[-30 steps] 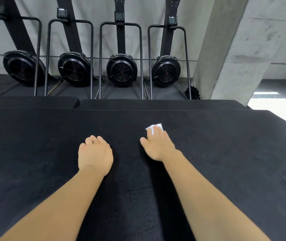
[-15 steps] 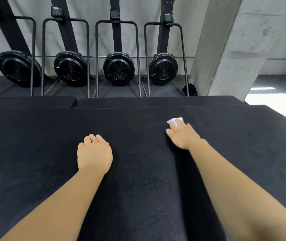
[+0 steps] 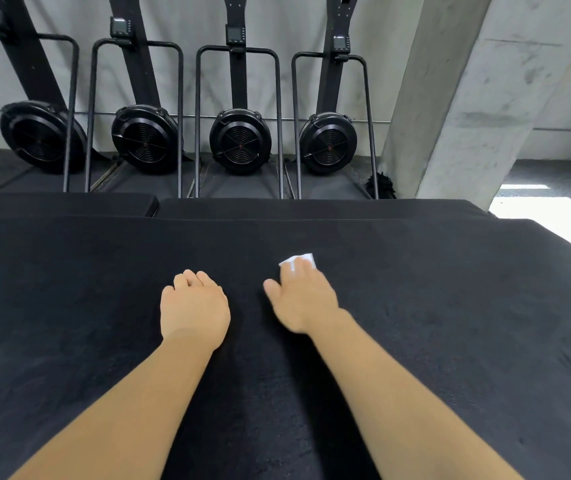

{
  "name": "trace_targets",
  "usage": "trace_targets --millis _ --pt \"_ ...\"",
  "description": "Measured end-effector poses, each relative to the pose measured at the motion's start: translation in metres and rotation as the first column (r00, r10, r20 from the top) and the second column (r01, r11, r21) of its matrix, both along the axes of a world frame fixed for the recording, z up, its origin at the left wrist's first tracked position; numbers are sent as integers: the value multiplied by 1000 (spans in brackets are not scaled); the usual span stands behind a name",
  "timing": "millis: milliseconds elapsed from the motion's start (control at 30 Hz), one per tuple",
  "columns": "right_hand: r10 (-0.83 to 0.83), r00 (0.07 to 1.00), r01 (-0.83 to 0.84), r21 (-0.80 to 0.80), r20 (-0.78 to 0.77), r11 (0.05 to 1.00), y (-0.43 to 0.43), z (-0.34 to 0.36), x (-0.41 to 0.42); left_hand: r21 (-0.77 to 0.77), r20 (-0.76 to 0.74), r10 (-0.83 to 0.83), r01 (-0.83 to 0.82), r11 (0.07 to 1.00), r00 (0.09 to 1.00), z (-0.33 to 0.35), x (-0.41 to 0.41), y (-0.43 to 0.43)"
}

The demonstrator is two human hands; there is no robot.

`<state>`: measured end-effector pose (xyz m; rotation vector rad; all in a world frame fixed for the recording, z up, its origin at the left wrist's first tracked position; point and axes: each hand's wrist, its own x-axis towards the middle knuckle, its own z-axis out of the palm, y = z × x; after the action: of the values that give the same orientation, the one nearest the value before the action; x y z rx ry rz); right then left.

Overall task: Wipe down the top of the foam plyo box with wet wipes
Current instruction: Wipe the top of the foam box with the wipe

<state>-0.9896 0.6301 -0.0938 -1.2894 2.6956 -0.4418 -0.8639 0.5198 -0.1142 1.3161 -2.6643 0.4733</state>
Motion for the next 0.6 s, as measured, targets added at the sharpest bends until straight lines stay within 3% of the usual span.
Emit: trace_targets --millis 133,233,433,600 --pt "119 974 -72 231 -193 970 -14 -3 26 14 4 -6 6 1000 1000 1 0 1" --pt "157 965 -93 288 -211 953 -14 0 18 2 22 5 -5 1000 1000 0 -1 0" --pt "224 975 -221 158 -3 962 -11 3 -19 -41 47 4 -2 999 999 -2 -1 -1" --pt "135 991 -136 69 19 988 4 0 -67 -67 76 0 5 998 997 -4 -1 -2"
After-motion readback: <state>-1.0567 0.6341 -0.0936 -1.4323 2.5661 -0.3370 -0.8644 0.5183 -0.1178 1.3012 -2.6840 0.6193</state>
